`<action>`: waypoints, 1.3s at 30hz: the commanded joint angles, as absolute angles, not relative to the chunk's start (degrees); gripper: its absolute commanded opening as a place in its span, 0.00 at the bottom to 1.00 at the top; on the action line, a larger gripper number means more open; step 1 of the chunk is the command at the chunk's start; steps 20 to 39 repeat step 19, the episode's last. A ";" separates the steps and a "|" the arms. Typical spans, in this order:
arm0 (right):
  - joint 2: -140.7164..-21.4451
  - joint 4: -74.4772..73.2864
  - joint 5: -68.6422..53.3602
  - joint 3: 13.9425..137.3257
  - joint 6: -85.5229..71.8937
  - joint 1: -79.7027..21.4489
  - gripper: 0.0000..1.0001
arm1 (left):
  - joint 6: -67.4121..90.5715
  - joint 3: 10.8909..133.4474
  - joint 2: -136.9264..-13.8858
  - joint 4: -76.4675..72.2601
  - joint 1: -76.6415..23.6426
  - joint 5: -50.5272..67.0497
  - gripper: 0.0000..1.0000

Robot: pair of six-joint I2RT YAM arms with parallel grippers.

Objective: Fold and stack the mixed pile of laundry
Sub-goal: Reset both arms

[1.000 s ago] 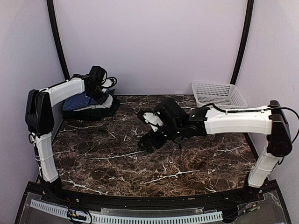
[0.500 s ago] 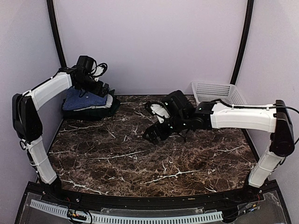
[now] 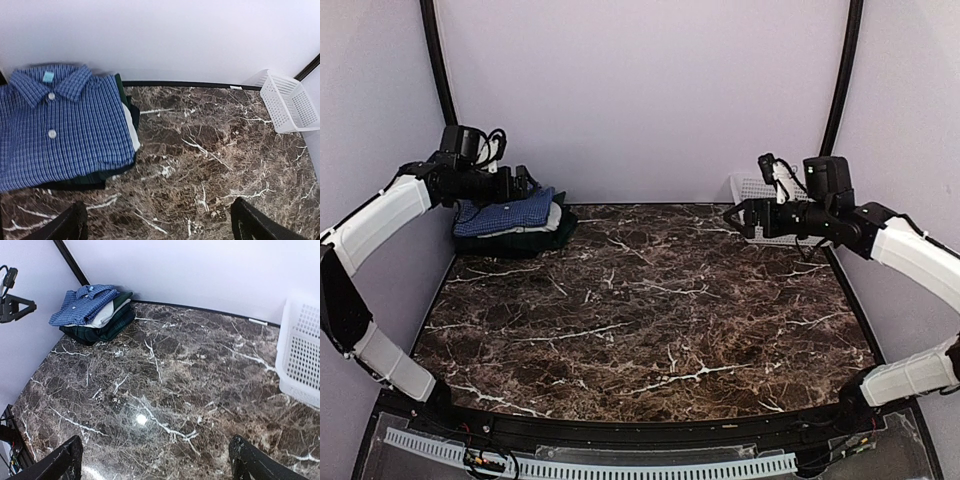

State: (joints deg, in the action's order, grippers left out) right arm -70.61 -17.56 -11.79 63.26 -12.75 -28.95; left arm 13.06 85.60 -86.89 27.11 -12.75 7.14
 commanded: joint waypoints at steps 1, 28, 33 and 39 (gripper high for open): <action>-66.99 -14.95 -17.68 55.44 -17.09 -26.02 0.99 | 22.30 72.39 -79.08 19.91 -12.74 10.58 0.99; -66.98 -3.69 -20.41 40.31 -24.79 -25.49 0.99 | 29.14 48.32 -71.15 8.05 -14.59 12.82 0.99; -66.98 -3.69 -20.41 40.31 -24.79 -25.49 0.99 | 29.14 48.32 -71.15 8.05 -14.59 12.82 0.99; -66.98 -3.69 -20.41 40.31 -24.79 -25.49 0.99 | 29.14 48.32 -71.15 8.05 -14.59 12.82 0.99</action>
